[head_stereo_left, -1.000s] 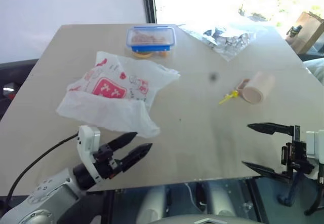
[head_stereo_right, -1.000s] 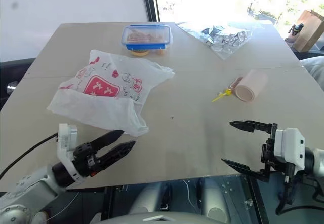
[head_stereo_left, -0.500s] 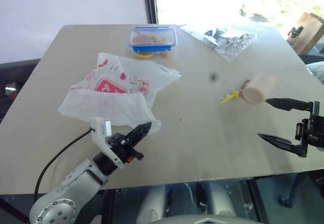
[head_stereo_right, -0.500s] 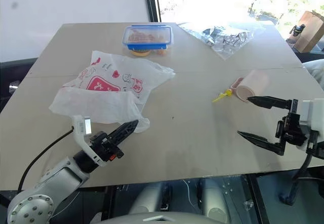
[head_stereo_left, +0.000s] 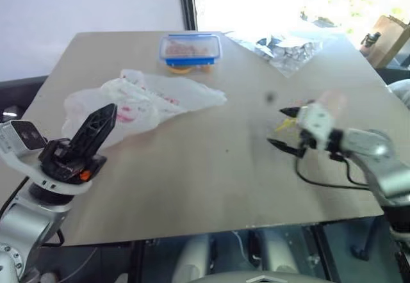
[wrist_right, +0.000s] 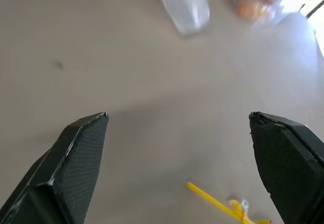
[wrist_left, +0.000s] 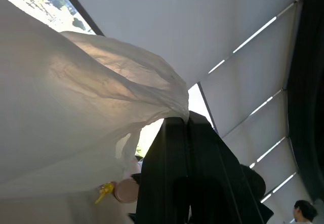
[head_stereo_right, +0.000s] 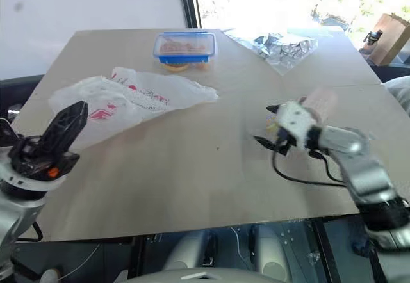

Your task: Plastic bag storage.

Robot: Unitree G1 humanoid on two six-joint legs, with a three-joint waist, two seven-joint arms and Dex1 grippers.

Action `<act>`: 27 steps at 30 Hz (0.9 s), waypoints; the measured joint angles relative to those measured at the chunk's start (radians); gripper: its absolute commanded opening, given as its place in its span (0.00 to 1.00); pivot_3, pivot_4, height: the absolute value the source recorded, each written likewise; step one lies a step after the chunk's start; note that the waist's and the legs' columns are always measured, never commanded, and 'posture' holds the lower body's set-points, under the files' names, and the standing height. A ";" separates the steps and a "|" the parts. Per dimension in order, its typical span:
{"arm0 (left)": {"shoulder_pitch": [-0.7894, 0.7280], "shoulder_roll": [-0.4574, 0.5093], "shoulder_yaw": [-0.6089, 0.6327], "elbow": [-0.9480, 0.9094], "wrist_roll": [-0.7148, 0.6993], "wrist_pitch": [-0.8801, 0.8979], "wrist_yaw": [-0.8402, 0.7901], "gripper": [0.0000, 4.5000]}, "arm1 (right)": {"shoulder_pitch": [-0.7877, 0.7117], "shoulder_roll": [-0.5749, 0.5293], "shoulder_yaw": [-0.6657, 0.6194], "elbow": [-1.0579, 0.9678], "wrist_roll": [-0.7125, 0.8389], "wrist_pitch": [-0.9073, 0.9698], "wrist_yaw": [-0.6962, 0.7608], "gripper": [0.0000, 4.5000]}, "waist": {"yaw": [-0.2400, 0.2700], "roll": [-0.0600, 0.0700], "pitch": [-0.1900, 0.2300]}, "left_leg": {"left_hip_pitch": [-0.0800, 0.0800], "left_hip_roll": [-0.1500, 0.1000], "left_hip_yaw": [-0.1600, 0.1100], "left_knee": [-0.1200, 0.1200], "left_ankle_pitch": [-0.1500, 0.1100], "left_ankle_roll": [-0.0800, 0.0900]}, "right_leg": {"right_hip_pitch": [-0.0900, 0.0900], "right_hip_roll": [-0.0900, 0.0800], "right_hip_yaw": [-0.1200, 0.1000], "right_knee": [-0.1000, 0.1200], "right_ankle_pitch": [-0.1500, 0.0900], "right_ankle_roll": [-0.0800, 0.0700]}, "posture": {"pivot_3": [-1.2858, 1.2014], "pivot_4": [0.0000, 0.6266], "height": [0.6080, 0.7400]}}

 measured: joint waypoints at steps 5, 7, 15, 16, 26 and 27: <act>0.012 -0.023 0.000 -0.064 0.000 -0.045 0.036 0.01 | -0.230 -0.042 0.133 0.342 -0.242 -0.147 0.025 1.00 | -0.006 0.000 0.000 | -0.003 0.000 0.000 -0.001 0.000 0.000 | -0.002 -0.001 0.002 -0.003 0.000 0.000 | 0.52 0.24 1.00; 0.033 -0.032 -0.001 -0.096 0.000 -0.071 0.046 0.01 | -0.271 -0.048 0.143 0.398 -0.261 -0.173 0.073 1.00 | -0.007 0.000 0.000 | -0.003 0.000 -0.001 -0.002 0.000 0.000 | -0.002 -0.001 0.003 -0.004 0.000 0.000 | 0.52 0.24 1.00; 0.030 -0.026 -0.012 -0.118 -0.001 -0.124 0.093 0.01 | -0.380 -0.078 0.190 0.493 -0.279 -0.242 0.377 1.00 | -0.006 0.000 0.001 | -0.002 0.000 -0.001 -0.002 0.000 0.000 | -0.001 0.000 0.002 -0.003 0.000 0.000 | 0.52 0.24 1.00; 0.025 -0.026 -0.013 -0.116 -0.001 -0.124 0.099 0.01 | -0.394 -0.074 0.194 0.515 -0.293 -0.252 0.381 1.00 | -0.007 0.000 0.001 | -0.002 0.000 0.000 -0.001 0.000 0.000 | -0.001 0.000 0.002 -0.003 0.000 0.000 | 0.52 0.24 1.00; -0.002 -0.008 -0.030 -0.103 -0.001 -0.118 0.120 0.00 | -0.546 0.046 0.223 0.815 -0.424 -0.245 0.340 0.51 | -0.010 -0.002 -0.001 | 0.004 0.000 0.001 -0.001 0.000 0.000 | 0.004 0.000 0.002 -0.002 0.001 -0.001 | 0.52 0.24 1.00; -0.003 -0.005 -0.030 -0.102 -0.001 -0.116 0.120 0.00 | -0.551 0.053 0.224 0.831 -0.428 -0.242 0.340 0.44 | -0.010 -0.002 -0.001 | 0.005 0.000 0.001 -0.001 0.000 0.000 | 0.005 0.000 0.003 -0.002 0.001 -0.001 | 0.52 0.24 1.00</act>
